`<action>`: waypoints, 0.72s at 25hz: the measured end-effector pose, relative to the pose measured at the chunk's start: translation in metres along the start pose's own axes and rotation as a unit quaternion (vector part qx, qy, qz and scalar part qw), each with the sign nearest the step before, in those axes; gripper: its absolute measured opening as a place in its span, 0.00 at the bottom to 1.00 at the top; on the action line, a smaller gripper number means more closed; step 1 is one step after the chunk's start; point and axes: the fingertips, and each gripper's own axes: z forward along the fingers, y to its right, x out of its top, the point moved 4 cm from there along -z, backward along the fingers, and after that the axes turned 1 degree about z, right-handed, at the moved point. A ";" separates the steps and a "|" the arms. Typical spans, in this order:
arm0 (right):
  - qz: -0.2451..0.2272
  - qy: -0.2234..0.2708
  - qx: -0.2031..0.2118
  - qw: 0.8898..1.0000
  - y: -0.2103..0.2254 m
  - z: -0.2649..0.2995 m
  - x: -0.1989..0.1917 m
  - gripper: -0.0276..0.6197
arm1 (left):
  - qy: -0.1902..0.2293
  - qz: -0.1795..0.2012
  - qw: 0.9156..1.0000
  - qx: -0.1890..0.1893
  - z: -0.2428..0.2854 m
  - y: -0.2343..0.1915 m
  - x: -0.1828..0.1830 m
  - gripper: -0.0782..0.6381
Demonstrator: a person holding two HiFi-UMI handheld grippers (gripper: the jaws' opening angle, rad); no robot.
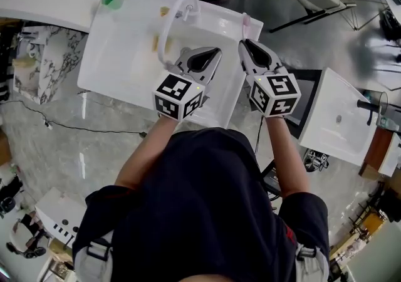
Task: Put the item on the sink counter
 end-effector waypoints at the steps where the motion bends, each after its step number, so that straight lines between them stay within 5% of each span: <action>1: -0.005 -0.003 0.003 1.000 0.003 0.003 0.001 0.14 | -0.001 -0.002 1.000 0.002 0.003 -0.001 0.000 0.13; 18: -0.069 -0.074 0.045 0.994 0.034 0.054 -0.007 0.14 | -0.025 -0.026 0.998 0.044 0.033 -0.020 -0.017 0.13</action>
